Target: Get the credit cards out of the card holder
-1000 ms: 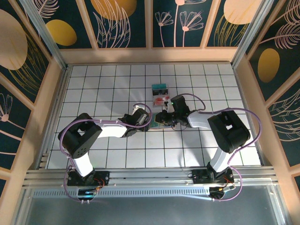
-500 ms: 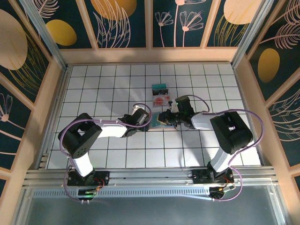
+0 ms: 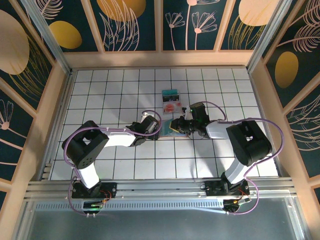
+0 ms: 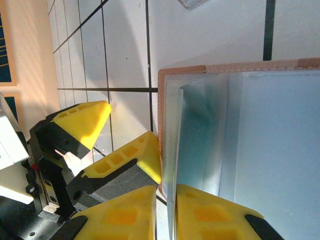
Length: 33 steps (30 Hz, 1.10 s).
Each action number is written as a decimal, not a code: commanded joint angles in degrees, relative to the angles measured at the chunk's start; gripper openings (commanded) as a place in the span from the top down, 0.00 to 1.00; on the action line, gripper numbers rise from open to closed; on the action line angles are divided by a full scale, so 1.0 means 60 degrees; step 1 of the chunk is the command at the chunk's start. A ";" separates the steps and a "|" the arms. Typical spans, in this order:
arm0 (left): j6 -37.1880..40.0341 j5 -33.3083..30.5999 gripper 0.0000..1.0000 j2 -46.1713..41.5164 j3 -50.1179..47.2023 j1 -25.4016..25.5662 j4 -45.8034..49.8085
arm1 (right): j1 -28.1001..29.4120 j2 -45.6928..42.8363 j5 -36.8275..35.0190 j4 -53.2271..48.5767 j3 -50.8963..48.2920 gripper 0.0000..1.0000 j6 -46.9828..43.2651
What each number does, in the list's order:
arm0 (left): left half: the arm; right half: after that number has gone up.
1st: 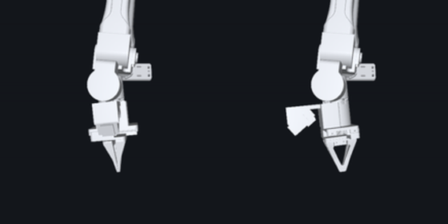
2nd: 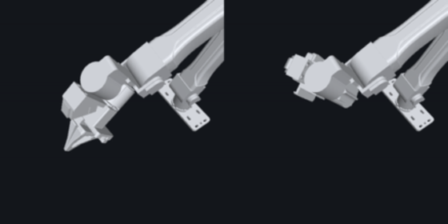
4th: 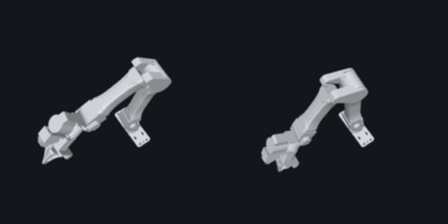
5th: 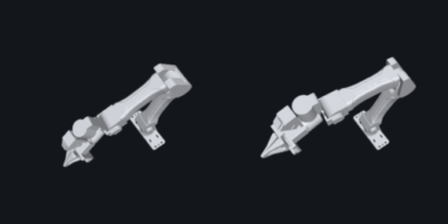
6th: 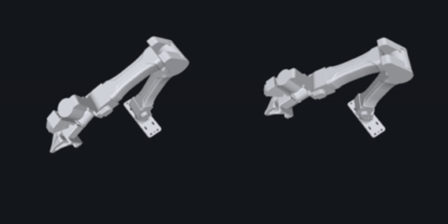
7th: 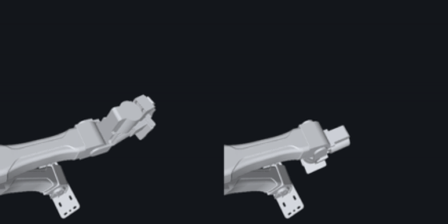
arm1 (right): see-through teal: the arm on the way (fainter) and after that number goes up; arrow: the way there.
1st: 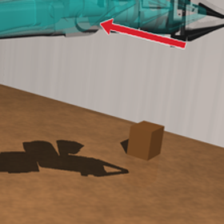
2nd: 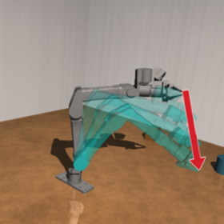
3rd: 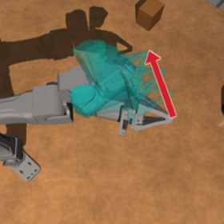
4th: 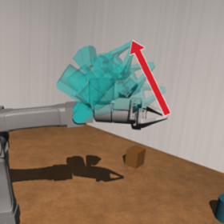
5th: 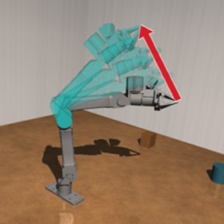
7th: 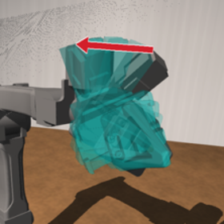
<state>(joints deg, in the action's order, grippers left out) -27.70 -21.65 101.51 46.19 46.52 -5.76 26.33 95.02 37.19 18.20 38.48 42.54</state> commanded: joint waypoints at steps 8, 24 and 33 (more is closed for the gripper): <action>-0.0026 0.0016 0.01 0.0234 -0.0170 0.0040 0.0945 | -0.0236 -0.0319 -0.0191 -0.0142 -0.0142 0.90 -0.0029; -0.0099 0.0026 0.01 0.0233 -0.0185 0.0040 0.0960 | -0.0354 -0.0659 -0.1322 -0.1675 0.0171 0.93 -0.0699; -0.0180 0.0367 0.01 0.0088 -0.0177 0.0047 0.0931 | -0.0359 -0.1032 -0.1930 -0.2488 0.0381 0.96 -0.1124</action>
<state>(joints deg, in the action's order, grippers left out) -28.56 -21.43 101.51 46.19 46.52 -5.72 24.71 90.67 28.49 6.87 39.29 37.78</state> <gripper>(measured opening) 0.988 0.053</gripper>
